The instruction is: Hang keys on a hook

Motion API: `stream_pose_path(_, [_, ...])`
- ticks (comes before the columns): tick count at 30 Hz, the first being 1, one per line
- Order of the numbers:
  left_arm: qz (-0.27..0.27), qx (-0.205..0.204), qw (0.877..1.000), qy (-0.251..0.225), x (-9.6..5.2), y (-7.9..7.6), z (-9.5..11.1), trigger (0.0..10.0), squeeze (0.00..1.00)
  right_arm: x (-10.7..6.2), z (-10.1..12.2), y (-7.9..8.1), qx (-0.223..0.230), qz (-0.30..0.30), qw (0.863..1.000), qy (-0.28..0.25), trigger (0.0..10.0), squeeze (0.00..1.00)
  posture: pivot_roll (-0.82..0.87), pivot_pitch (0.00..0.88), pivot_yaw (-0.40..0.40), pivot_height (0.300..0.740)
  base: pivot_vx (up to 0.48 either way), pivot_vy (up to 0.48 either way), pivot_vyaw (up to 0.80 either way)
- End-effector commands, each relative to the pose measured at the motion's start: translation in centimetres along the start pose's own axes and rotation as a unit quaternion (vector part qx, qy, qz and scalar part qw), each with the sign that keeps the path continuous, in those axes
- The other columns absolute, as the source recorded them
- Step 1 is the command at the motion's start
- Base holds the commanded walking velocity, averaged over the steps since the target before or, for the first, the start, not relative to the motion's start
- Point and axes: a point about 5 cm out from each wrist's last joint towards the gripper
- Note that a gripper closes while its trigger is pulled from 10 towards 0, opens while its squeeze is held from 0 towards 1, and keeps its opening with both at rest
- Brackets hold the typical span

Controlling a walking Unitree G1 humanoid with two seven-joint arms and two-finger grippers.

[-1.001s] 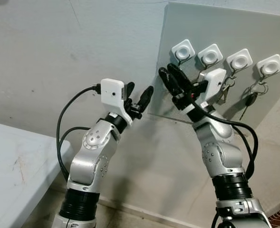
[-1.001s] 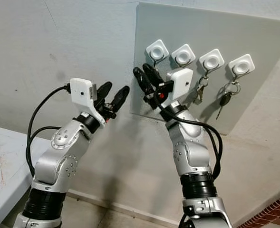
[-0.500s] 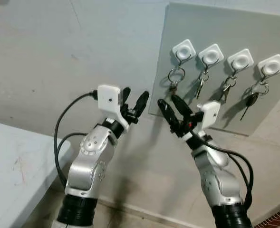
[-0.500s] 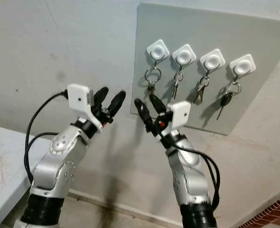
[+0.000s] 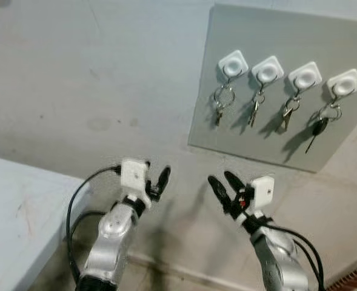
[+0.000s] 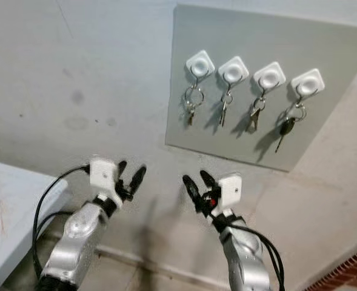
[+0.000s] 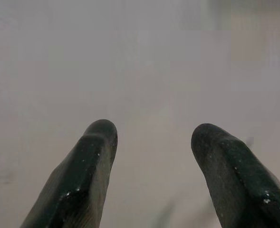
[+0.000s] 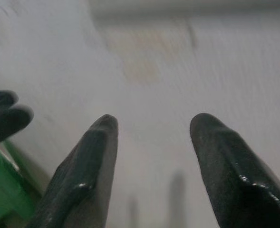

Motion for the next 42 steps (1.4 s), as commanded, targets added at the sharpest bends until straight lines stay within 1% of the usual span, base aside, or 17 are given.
stream_pose_path(1, [-0.005,0.016,0.999,0.051,-0.7,-0.6,-2.9,10.0,0.0,-1.1,-1.9,-0.8,0.002,-0.032,0.999,0.035,10.0,0.0,-0.03,0.0,-0.02,0.74,0.0,0.0,0.0])
stream_pose_path(3, [0.001,0.0,0.995,0.104,-1.7,-0.6,-5.6,10.0,0.0,-2.3,-4.0,-1.3,0.004,-0.06,0.995,0.078,10.0,0.0,-0.04,0.0,-0.018,0.74,0.0,0.0,0.0])
stream_pose_path(4, [0.011,-0.033,0.989,0.144,-2.5,-0.5,-7.3,10.0,0.0,-3.4,-5.7,-1.7,0.002,-0.085,0.99,0.116,10.0,0.62,-0.04,0.0,-0.014,0.74,0.0,0.0,0.0])
stream_pose_path(5, [0.017,-0.047,0.986,0.158,-2.8,-0.5,-7.9,10.0,0.0,-3.8,-6.3,-1.9,0.003,-0.096,0.987,0.131,10.0,0.62,-0.04,0.0,-0.014,0.74,0.0,0.0,0.0])
stream_pose_path(6, [0.02,-0.055,0.984,0.167,-3.1,-0.5,-8.4,10.0,0.0,-4.2,-6.7,-1.9,0.003,-0.104,0.984,0.142,10.0,0.91,-0.04,0.0,-0.012,0.74,0.0,0.0,0.0])
stream_pose_path(7, [0.022,-0.061,0.982,0.179,-3.4,-0.5,-8.9,10.0,0.0,-4.6,-7.3,-2.0,0.014,-0.109,0.982,0.153,10.0,1.0,-0.04,0.0,-0.012,0.74,0.0,0.0,0.0])
stream_pose_path(11, [0.034,-0.086,0.973,0.211,-4.3,-0.5,-10.3,10.0,0.0,-6.4,-9.1,-2.3,0.018,-0.143,0.969,0.203,10.0,1.0,-0.04,0.0,-0.011,0.74,0.0,0.0,0.0])
stream_pose_path(13, [0.045,-0.089,0.968,0.232,-4.6,-0.3,-10.9,10.0,0.0,-7.9,-10.4,-2.5,0.01,-0.161,0.956,0.245,10.0,1.0,-0.05,0.0,-0.004,0.74,0.0,0.0,0.0])
stream_pose_path(17, [0.063,-0.131,0.957,0.253,-5.0,-0.3,-11.6,10.0,0.0,-9.6,-11.9,-2.4,0.021,-0.182,0.94,0.289,10.0,1.0,-0.05,0.0,-0.001,0.74,0.0,0.0,0.0])
stream_pose_path(20, [0.07,-0.125,0.942,0.303,-6.1,-0.7,-12.9,10.0,0.0,-11.0,-13.1,-1.9,0.01,-0.186,0.924,0.335,10.0,1.0,-0.06,0.0,-0.002,0.74,0.0,0.0,0.0])
stream_pose_path(23, [0.066,-0.116,0.939,0.318,-6.4,-0.9,-13.3,10.0,0.0,-11.5,-13.5,-1.7,0.01,-0.19,0.918,0.349,10.0,1.0,-0.06,0.0,-0.001,0.74,0.0,0.0,0.0])
stream_pose_path(27, [0.071,-0.115,0.924,0.357,-8.0,-1.3,-14.6,10.0,0.0,-13.3,-14.8,-0.9,0.021,-0.201,0.898,0.392,10.0,1.0,-0.07,0.0,0.001,0.74,0.0,0.0,0.0])
stream_pose_path(32, [0.059,-0.102,0.917,0.38,-9.3,-1.6,-15.5,10.0,0.0,-14.1,-15.6,0.0,0.041,-0.207,0.883,0.419,10.0,1.0,-0.08,0.0,0.01,0.74,0.0,0.0,0.0])
stream_pose_path(37, [0.049,-0.097,0.915,0.388,-9.8,-2.0,-15.8,10.0,0.0,-14.0,-15.7,0.2,0.038,-0.201,0.88,0.428,10.0,1.0,-0.08,0.0,0.014,0.74,0.0,0.0,0.0])
stream_pose_path(38, [0.045,-0.096,0.915,0.39,-10.0,-2.1,-15.9,10.0,0.0,-14.1,-15.8,0.1,0.039,-0.204,0.876,0.435,10.0,0.0,-0.08,0.0,0.014,0.74,0.0,0.0,0.0])
stream_pose_path(40, [0.042,-0.096,0.914,0.391,-10.1,-2.1,-15.9,10.0,0.0,-14.2,-15.8,0.1,0.039,-0.204,0.874,0.439,10.0,0.0,-0.08,0.0,0.013,0.74,0.0,0.0,0.0])
stream_pose_path(42, [0.056,-0.105,0.912,0.393,-10.4,-1.8,-16.1,10.0,0.0,-14.6,-16.1,0.1,0.024,-0.204,0.862,0.464,10.0,0.0,-0.08,0.0,0.013,0.74,0.0,0.0,0.0])
Point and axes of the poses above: a point about 5 cm out from each wrist's last joint towards the gripper, its own x axis pointing out of the wrist towards the gripper, its own z axis along the axis of the wrist's last joint, y = z × x, and after that the axes turned 2 degrees about -x, right-handed
